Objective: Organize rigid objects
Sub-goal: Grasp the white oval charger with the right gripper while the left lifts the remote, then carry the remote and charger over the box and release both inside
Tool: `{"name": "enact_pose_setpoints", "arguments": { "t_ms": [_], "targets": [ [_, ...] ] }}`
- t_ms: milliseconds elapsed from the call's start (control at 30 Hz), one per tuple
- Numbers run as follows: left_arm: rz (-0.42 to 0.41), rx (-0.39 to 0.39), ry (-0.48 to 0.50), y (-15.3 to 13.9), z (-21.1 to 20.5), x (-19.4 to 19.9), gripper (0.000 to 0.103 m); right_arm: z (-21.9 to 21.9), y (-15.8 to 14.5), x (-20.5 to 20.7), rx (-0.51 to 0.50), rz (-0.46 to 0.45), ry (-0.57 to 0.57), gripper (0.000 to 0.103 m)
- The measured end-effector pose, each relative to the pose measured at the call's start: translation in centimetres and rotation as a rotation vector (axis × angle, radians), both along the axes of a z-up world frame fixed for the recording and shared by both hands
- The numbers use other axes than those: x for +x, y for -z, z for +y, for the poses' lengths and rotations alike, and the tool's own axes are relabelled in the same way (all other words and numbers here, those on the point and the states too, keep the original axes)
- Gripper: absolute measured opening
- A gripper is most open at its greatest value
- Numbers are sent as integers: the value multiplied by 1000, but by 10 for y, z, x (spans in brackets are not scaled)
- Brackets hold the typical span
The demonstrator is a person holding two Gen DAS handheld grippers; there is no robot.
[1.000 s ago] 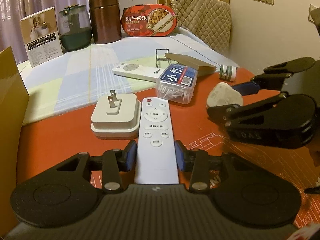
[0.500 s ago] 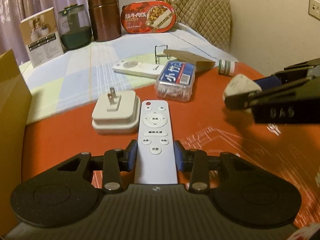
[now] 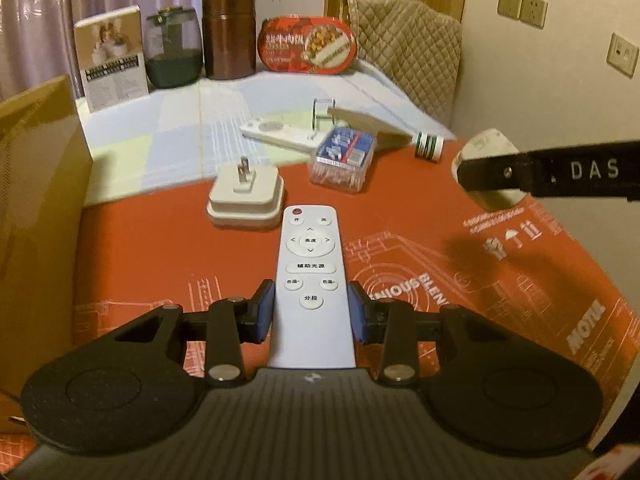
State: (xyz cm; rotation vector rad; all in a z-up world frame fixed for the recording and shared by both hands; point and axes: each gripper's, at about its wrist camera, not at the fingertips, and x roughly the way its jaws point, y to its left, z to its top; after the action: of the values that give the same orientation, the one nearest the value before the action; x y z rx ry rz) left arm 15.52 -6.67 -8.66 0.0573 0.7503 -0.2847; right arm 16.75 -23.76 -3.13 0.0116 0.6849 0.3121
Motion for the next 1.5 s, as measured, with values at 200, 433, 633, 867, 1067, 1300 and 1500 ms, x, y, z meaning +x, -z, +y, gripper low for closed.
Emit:
{"name": "enact_pose_setpoints", "arguments": {
  "t_ms": [200,433,633,867,1067,1300,1500],
  "targets": [
    [-67,-30,-34,-40,12,-9,33,9,-28,-11,77,-59,-4,42],
    [-143,-39,-96,-90,43,-16,33,38,-59,-13,138,-116,-53,42],
    [-172,-33,-146,-113,73,-25,33,72,-74,-22,156,-149,-131,42],
    [-192,-15,-204,-130,113,-39,33,99,-79,-29,172,-162,-189,42],
    [-211,20,-254,-145,147,-51,33,121,-83,-33,192,-162,-233,42],
    [-217,56,-310,-158,190,-60,33,157,-85,-38,210,-173,-301,42],
    [-187,80,-360,-154,221,-65,33,198,-83,-37,218,-158,-372,42]
  ]
}}
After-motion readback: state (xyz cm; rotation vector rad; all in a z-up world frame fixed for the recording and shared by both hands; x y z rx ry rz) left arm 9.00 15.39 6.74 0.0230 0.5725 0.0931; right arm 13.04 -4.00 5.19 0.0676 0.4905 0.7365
